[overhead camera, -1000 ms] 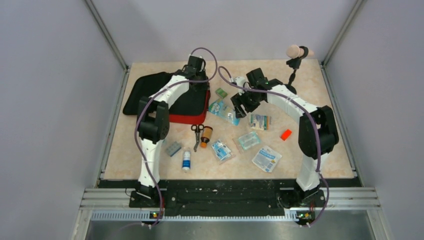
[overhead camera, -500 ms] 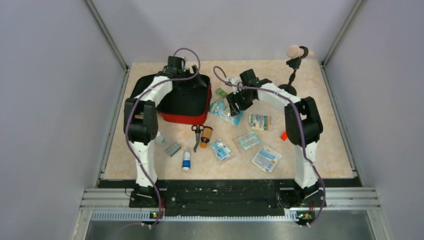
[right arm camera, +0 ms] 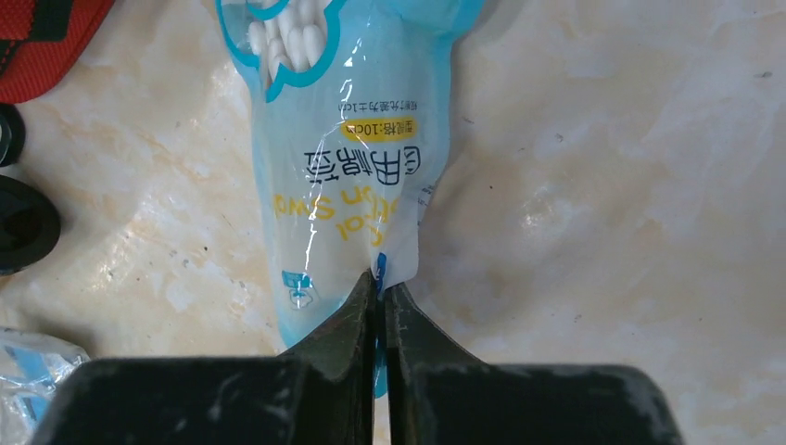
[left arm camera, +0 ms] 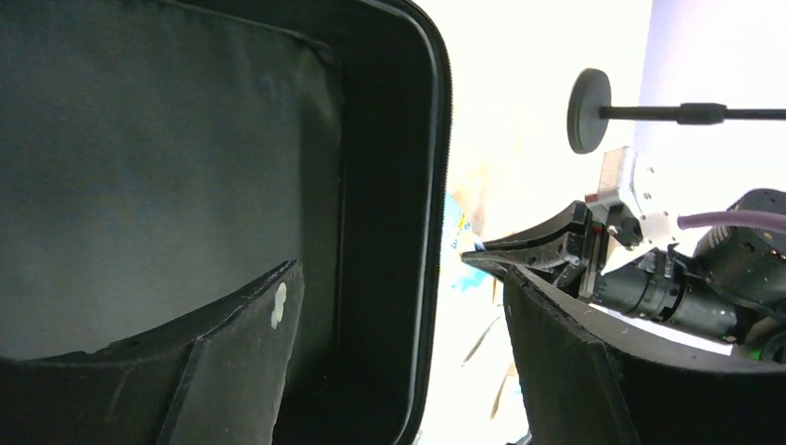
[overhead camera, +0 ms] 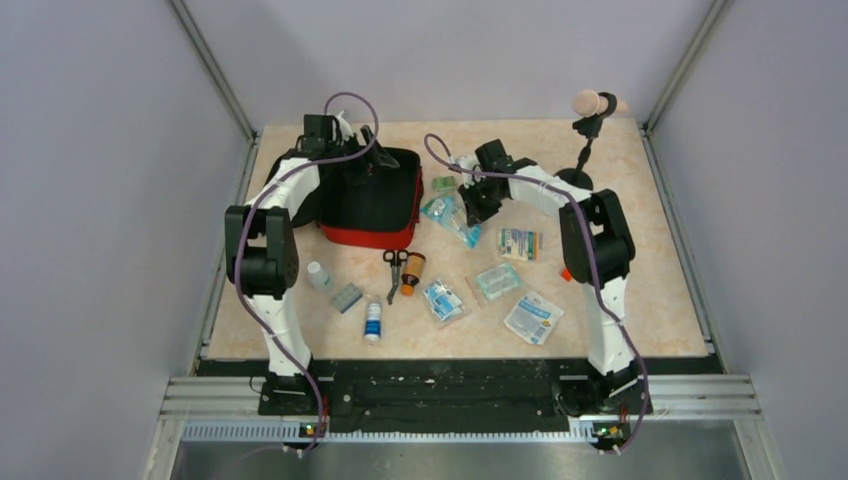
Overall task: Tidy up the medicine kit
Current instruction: Pick up the medical item at the center of the board.
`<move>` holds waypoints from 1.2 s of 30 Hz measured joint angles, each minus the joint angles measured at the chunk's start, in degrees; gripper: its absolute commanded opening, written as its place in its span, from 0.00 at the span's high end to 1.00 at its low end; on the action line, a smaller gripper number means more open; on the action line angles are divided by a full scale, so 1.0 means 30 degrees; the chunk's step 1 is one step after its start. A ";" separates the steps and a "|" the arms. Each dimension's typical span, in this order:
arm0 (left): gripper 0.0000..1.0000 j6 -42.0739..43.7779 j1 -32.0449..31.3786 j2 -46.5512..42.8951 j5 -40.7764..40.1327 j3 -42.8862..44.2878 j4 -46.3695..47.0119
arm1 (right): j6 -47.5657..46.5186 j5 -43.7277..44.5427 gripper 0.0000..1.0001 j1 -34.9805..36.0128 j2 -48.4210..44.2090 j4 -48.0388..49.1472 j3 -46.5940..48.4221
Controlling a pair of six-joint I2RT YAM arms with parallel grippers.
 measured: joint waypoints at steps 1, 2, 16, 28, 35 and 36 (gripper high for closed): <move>0.18 0.0007 -0.0022 0.0000 0.0284 -0.0066 0.0138 | -0.0058 0.0007 1.00 0.0000 0.0000 -0.0015 0.0036; 0.18 0.0015 -0.0022 -0.0007 0.0568 -0.0117 0.0248 | -0.0073 0.0007 1.00 0.0000 0.0000 -0.0102 0.0102; 0.22 -0.1406 -0.0299 -0.2113 0.5676 -0.2280 0.6834 | 0.3024 -0.0838 1.00 -0.0182 -0.6521 0.1231 -0.0007; 0.50 -0.1843 -0.2106 -0.2084 0.7519 -0.0867 0.9785 | 0.6513 -0.1581 1.00 -0.0233 -0.5945 0.7162 0.0444; 0.49 -0.1647 -0.2208 -0.1676 0.6666 -0.0867 0.9646 | 0.7249 -0.2849 1.00 -0.0233 -0.5056 0.7147 0.0459; 0.43 -0.1552 -0.2208 -0.1596 0.6543 -0.0867 0.9530 | 0.7286 -0.2922 1.00 -0.0233 -0.5056 0.7198 0.0459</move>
